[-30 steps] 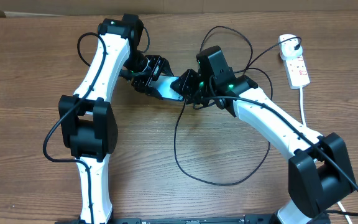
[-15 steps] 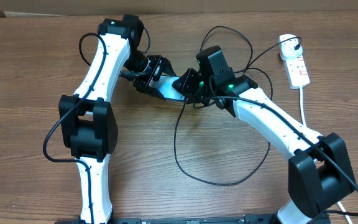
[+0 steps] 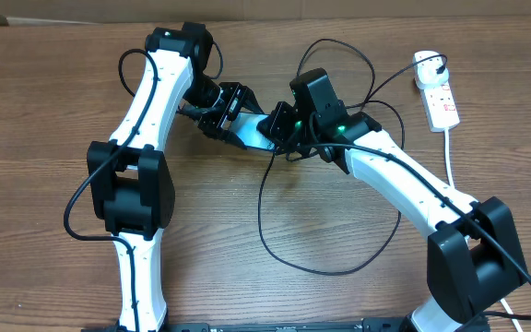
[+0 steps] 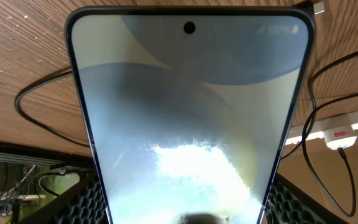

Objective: Plug charger to phone and switch on socket
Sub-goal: 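Grasp the phone's side edge with the right gripper beside the left gripper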

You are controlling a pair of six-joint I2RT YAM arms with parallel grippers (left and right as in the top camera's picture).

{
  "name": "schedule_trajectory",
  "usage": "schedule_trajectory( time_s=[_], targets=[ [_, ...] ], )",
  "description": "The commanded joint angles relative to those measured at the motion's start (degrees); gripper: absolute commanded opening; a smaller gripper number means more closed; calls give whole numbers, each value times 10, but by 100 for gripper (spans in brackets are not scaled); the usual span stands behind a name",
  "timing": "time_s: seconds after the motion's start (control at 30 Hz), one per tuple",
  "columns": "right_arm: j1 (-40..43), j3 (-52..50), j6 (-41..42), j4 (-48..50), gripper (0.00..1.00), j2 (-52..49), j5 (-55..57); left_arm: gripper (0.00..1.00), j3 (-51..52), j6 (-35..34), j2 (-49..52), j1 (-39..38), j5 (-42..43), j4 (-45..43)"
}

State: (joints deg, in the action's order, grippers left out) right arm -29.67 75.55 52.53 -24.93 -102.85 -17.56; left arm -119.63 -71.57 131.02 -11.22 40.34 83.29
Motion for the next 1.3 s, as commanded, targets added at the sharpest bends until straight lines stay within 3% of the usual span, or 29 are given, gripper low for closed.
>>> schedule_trajectory(
  time_s=[0.0, 1.0, 1.27],
  targets=[
    [-3, 13, -5, 4, 16, -2, 6, 4, -16, 13, -2, -1, 23, 3],
    [-3, 13, -16, 0, 4, -2, 6, 4, -16, 13, -2, -1, 23, 3],
    [-3, 13, -16, 0, 4, -2, 6, 11, -16, 13, -2, -1, 23, 3]
  ],
)
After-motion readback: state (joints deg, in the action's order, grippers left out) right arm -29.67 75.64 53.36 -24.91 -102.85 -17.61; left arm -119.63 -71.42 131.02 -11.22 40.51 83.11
